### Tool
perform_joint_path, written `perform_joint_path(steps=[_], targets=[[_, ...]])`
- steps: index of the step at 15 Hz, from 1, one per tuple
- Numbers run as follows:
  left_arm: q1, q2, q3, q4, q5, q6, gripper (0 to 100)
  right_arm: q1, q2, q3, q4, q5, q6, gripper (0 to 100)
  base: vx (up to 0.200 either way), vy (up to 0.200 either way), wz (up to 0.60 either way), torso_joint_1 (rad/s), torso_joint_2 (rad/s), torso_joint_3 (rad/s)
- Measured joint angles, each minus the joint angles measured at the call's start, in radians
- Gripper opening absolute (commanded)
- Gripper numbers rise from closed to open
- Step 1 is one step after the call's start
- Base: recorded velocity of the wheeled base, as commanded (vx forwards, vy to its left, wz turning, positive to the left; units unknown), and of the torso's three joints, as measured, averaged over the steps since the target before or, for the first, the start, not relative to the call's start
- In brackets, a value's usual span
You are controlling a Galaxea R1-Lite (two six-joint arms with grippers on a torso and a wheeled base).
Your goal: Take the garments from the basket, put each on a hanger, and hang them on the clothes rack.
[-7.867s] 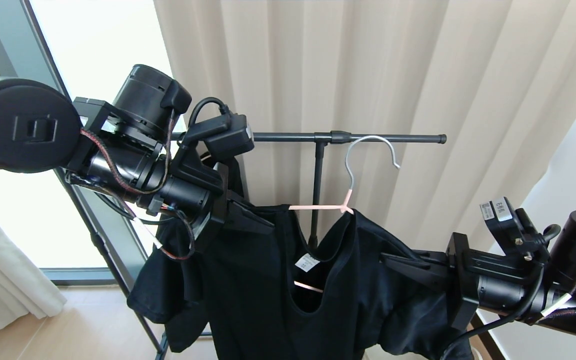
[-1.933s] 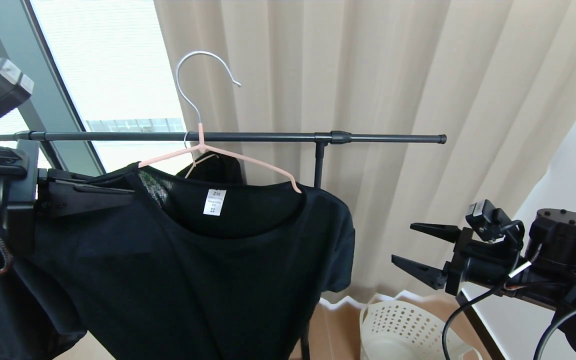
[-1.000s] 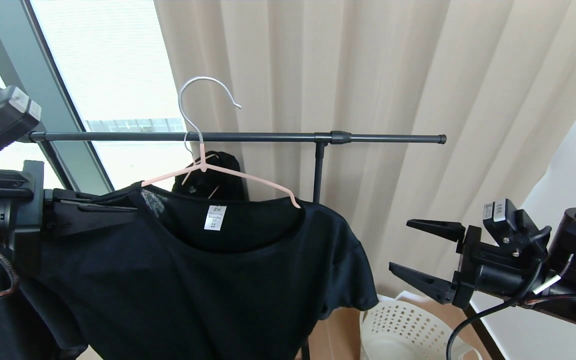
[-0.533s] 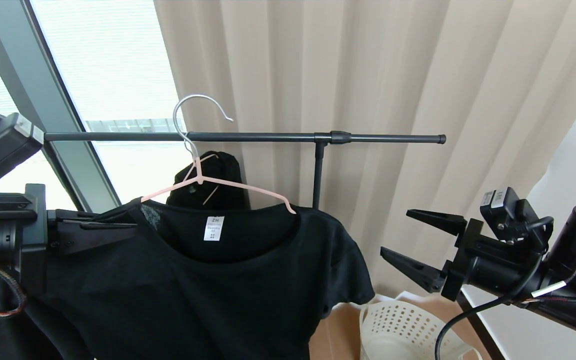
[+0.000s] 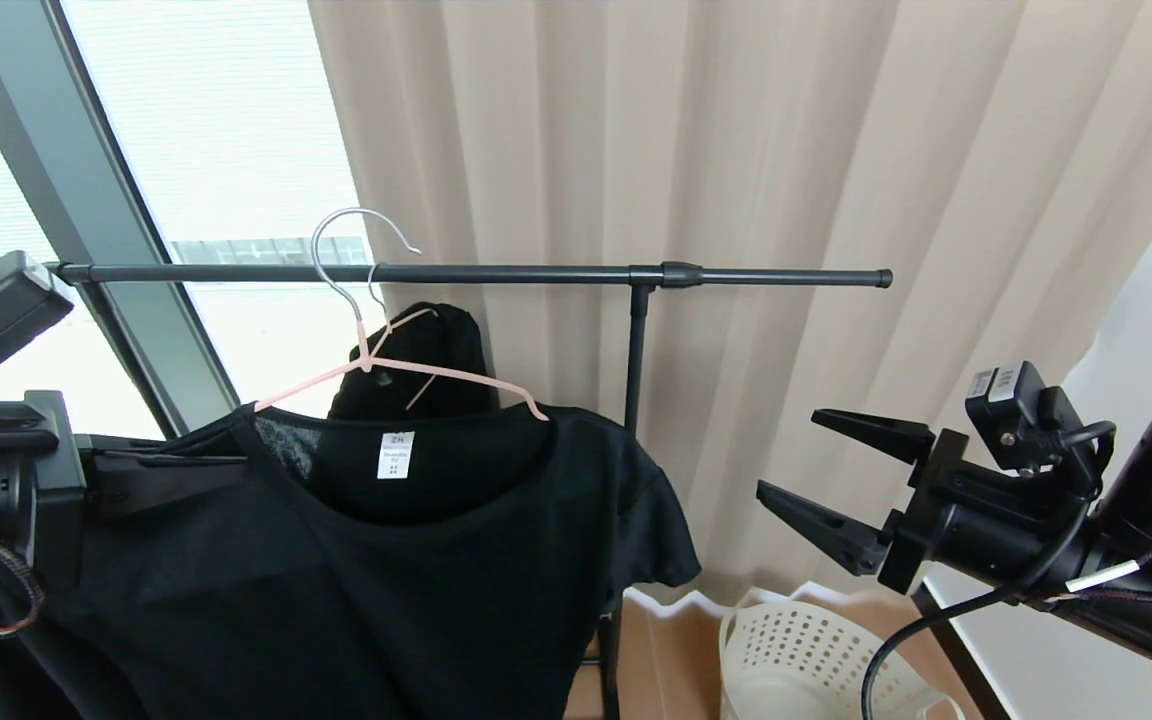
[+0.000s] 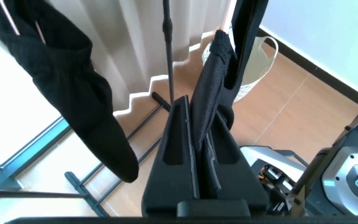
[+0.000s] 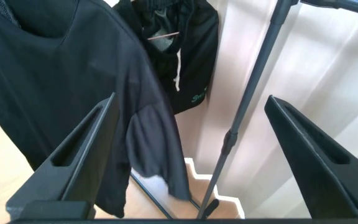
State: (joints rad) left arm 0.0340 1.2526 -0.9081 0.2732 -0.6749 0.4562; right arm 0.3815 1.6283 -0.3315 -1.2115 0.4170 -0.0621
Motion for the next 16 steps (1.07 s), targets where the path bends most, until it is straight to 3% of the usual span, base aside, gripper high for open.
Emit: perform_joint_path(steps=[2,5,9,16], targets=[[0.001,0.017,0.000,-0.020,0.061,-0.011,0,0.000,0.001,0.000,0.000,-0.002,0.000,100,0.000,0.000,0.00,0.000,0.00,0.000],[-0.012,0.052,-0.001,-0.090,0.111,-0.104,0,0.000,0.004,0.000,0.000,-0.002,-0.001,100,0.000,0.000,0.00,0.000,0.00,0.000],[-0.100,0.113,-0.004,-0.181,0.295,-0.208,0,-0.001,0.009,-0.002,0.000,-0.002,-0.001,100,0.000,0.000,0.00,0.000,0.00,0.000],[-0.228,0.195,-0.008,-0.266,0.493,-0.297,0,-0.006,0.011,-0.006,0.000,-0.002,-0.001,100,0.000,0.000,0.00,0.000,0.00,0.000]])
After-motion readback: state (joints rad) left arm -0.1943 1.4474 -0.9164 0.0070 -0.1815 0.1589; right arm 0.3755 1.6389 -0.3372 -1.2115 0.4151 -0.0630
